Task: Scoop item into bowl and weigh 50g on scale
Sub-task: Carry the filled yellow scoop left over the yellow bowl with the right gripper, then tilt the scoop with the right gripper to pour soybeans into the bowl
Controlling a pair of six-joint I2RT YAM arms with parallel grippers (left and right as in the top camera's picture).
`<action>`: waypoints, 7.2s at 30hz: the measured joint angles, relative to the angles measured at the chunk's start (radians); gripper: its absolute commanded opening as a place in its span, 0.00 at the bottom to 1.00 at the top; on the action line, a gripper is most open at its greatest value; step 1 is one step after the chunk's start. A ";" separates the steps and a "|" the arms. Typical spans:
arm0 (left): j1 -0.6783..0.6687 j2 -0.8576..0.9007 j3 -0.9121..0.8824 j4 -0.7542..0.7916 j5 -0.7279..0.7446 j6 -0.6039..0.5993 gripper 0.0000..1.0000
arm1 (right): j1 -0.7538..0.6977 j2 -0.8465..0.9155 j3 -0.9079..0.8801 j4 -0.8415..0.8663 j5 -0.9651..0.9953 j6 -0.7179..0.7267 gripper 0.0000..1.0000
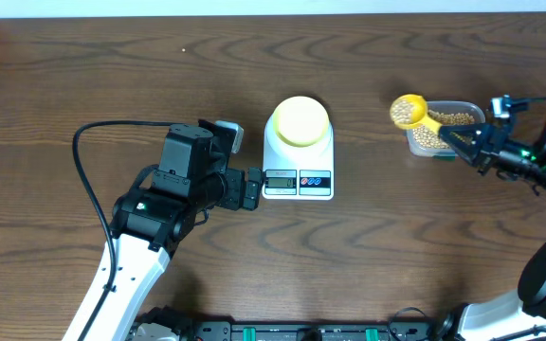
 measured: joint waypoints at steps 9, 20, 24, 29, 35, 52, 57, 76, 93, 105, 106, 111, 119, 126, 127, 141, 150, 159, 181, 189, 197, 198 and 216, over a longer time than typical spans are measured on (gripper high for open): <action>0.000 0.000 0.000 0.000 0.000 0.000 0.98 | 0.079 0.000 0.000 0.011 0.000 0.015 0.01; 0.000 0.000 0.000 0.000 0.000 0.000 0.98 | 0.132 0.000 0.000 0.011 0.000 0.050 0.01; 0.000 0.000 0.000 0.000 0.000 0.000 0.98 | 0.139 0.000 0.000 0.018 0.000 0.057 0.01; 0.000 0.000 0.000 0.000 0.000 0.000 0.98 | 0.159 0.000 0.000 0.019 0.000 0.066 0.01; 0.000 0.000 0.000 0.000 0.000 0.000 0.98 | 0.165 0.000 -0.001 0.034 -0.004 0.087 0.01; 0.000 0.000 0.000 0.000 0.000 0.000 0.98 | 0.226 0.000 -0.003 0.365 -0.045 0.308 0.01; 0.000 0.000 0.000 0.000 0.000 0.000 0.98 | 0.254 0.000 -0.003 0.443 -0.027 0.405 0.01; 0.000 0.000 0.000 0.000 0.000 0.000 0.98 | 0.405 0.000 -0.004 0.674 0.114 0.586 0.01; 0.000 0.000 0.000 0.000 0.000 0.000 0.98 | 0.527 0.000 -0.005 0.826 0.359 0.695 0.01; 0.000 0.000 0.000 0.000 0.000 0.000 0.98 | 0.650 0.000 -0.005 0.836 0.566 0.646 0.01; 0.000 0.000 0.000 0.000 0.000 0.000 0.98 | 0.656 0.000 -0.005 0.836 0.577 0.633 0.01; 0.000 0.000 0.000 0.000 0.000 0.000 0.98 | 0.666 0.000 -0.005 0.813 0.618 0.565 0.01; 0.000 0.000 0.000 0.000 0.000 0.000 0.98 | 0.667 0.000 -0.005 0.737 0.668 0.446 0.01; 0.000 0.000 0.000 0.000 0.000 0.000 0.98 | 0.701 -0.034 -0.005 0.640 0.726 0.289 0.02; 0.000 0.000 0.000 0.000 0.000 0.000 0.98 | 0.705 -0.041 -0.005 0.633 0.732 0.273 0.02; 0.000 0.000 0.000 0.000 0.000 0.000 0.98 | 0.723 -0.117 -0.005 0.567 0.846 0.084 0.01; 0.000 0.000 0.000 0.000 0.000 0.000 0.98 | 0.733 -0.117 -0.005 0.562 0.856 0.024 0.01; 0.000 0.000 0.000 0.000 0.000 0.000 0.98 | 0.740 -0.117 -0.005 0.560 0.859 -0.048 0.01; 0.000 0.000 0.000 0.000 0.000 0.000 0.98 | 0.741 -0.117 -0.005 0.559 0.859 -0.236 0.01; 0.000 0.000 0.000 0.000 0.000 0.000 0.98 | 0.780 -0.117 -0.005 0.559 0.860 -0.250 0.01; 0.000 0.000 0.000 0.000 0.000 0.000 0.98 | 0.797 -0.117 -0.005 0.559 0.866 -0.254 0.01; 0.000 0.000 0.000 0.000 0.000 0.000 0.98 | 0.797 -0.117 -0.005 0.559 0.870 -0.254 0.01; 0.000 0.000 0.000 0.000 0.000 0.000 0.98 | 0.797 -0.117 -0.005 0.552 0.935 -0.288 0.01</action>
